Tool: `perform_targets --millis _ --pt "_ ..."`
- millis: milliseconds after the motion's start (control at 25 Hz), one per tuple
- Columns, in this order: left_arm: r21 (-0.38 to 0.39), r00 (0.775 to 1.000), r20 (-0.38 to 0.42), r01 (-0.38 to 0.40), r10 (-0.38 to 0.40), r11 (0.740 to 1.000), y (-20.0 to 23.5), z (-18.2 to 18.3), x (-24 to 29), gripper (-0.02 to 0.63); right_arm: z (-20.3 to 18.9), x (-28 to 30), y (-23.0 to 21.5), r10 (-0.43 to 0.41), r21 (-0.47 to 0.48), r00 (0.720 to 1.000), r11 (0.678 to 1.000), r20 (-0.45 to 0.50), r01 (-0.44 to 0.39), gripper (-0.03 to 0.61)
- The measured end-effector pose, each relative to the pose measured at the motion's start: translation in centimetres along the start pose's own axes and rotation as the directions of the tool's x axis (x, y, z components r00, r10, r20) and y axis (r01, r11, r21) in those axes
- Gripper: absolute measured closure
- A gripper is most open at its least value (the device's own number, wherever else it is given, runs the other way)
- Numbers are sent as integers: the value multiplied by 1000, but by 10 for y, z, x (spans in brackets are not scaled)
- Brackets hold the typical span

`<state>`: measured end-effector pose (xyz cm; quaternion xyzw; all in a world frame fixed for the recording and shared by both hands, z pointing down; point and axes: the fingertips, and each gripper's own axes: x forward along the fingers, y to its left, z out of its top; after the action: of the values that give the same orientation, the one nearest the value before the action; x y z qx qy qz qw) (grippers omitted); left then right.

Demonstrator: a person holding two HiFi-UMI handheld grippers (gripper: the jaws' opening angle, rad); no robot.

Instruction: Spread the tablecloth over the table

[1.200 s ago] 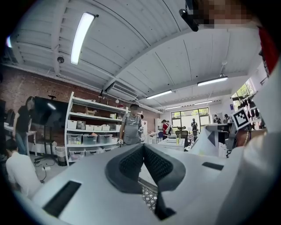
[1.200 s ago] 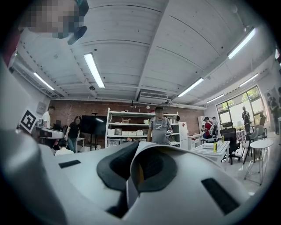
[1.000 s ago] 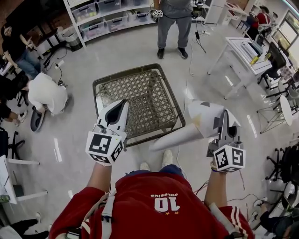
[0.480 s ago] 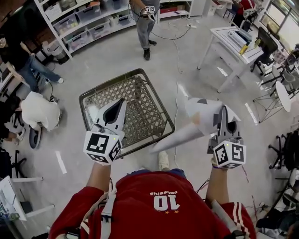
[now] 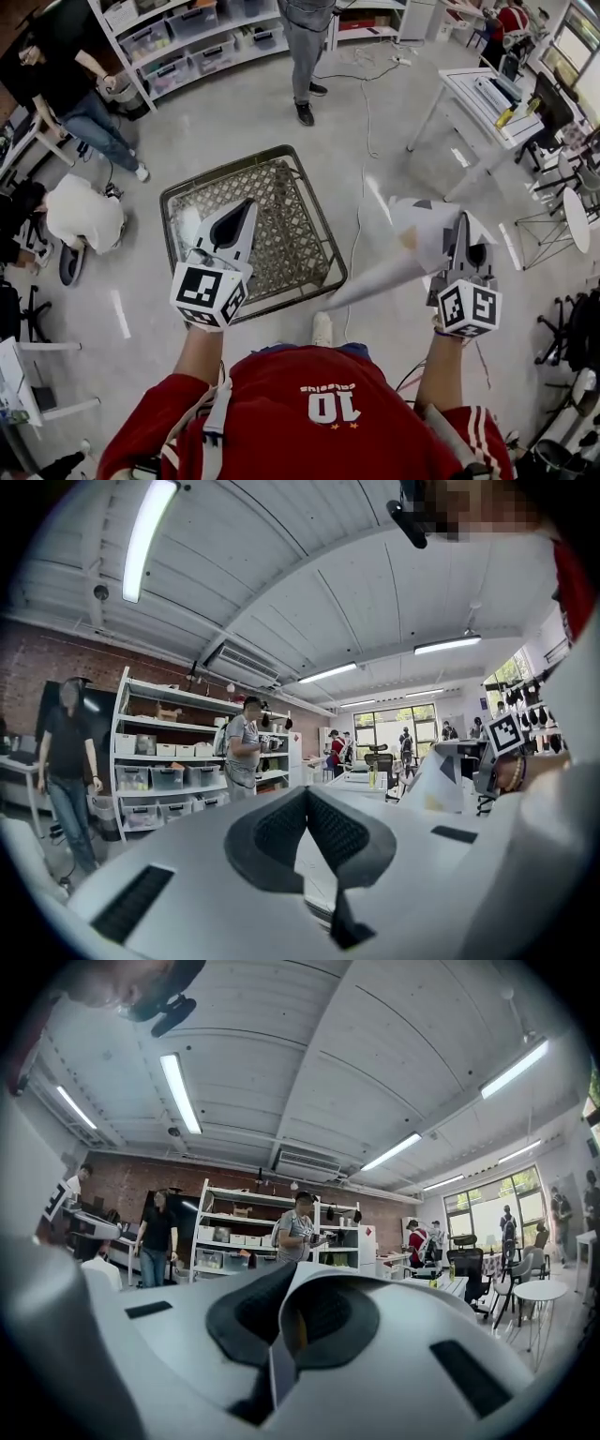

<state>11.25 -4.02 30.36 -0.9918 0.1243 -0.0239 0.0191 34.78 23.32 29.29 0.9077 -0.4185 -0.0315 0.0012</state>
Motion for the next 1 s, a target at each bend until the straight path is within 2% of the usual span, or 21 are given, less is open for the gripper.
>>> perform_targets --millis 480,760,1000 --pt "13 997 -22 -75 75 997 4 -1 34 607 2 59 -53 -8 -19 1000 1000 30 9 564" --pt "18 993 -41 -109 109 994 2 -3 68 607 -2 102 -76 6 43 999 999 42 -8 565" --pt "33 982 -63 -175 176 984 16 -4 66 607 -4 144 -57 68 112 997 991 48 -73 565"
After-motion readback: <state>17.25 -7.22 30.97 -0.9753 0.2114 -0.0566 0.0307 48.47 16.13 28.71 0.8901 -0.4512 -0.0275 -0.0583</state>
